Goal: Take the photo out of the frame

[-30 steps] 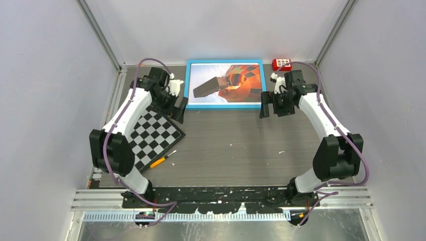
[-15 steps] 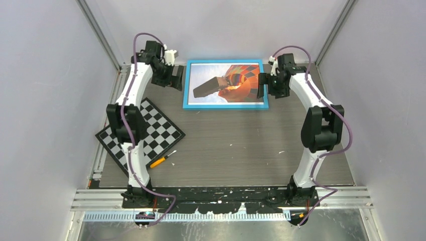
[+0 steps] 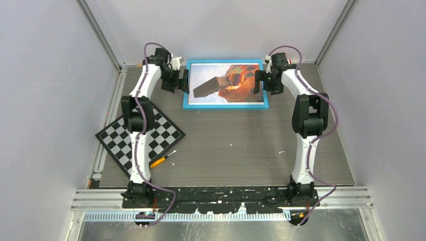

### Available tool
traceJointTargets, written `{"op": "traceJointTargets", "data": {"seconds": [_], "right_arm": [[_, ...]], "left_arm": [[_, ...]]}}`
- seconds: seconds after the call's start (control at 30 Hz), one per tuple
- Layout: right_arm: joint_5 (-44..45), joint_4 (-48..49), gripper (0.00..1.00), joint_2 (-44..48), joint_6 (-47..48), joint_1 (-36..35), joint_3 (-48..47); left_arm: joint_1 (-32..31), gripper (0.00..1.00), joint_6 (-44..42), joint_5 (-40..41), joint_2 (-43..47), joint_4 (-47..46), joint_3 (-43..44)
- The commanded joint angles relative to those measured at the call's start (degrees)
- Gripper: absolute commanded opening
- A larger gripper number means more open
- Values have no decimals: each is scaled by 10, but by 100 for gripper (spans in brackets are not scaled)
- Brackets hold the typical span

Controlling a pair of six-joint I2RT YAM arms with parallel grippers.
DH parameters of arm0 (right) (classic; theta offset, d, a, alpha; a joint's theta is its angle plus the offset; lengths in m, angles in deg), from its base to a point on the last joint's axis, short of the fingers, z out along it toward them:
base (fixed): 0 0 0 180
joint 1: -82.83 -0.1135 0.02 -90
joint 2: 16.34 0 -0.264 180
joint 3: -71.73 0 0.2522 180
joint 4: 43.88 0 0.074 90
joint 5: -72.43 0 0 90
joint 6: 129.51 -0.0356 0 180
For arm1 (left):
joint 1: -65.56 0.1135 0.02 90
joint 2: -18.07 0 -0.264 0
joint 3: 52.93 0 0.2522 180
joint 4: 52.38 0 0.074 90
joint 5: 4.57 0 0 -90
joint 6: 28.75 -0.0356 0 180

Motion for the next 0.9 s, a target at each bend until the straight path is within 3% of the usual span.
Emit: {"op": "traceJointTargets", "data": {"seconds": [0.0, 0.2, 0.5, 0.87], "right_arm": [[1, 10, 99, -11, -1, 2, -42], [13, 5, 99, -25, 15, 3, -43], [28, 3, 98, -25, 23, 15, -25], [8, -27, 95, 20, 21, 35, -11]], "left_arm": [[2, 100, -6, -48, -22, -17, 24], [-8, 100, -11, -78, -40, -22, 14], [-56, 100, -64, -87, -14, -20, -68], [-153, 100, -141, -106, 80, -14, -212]]}}
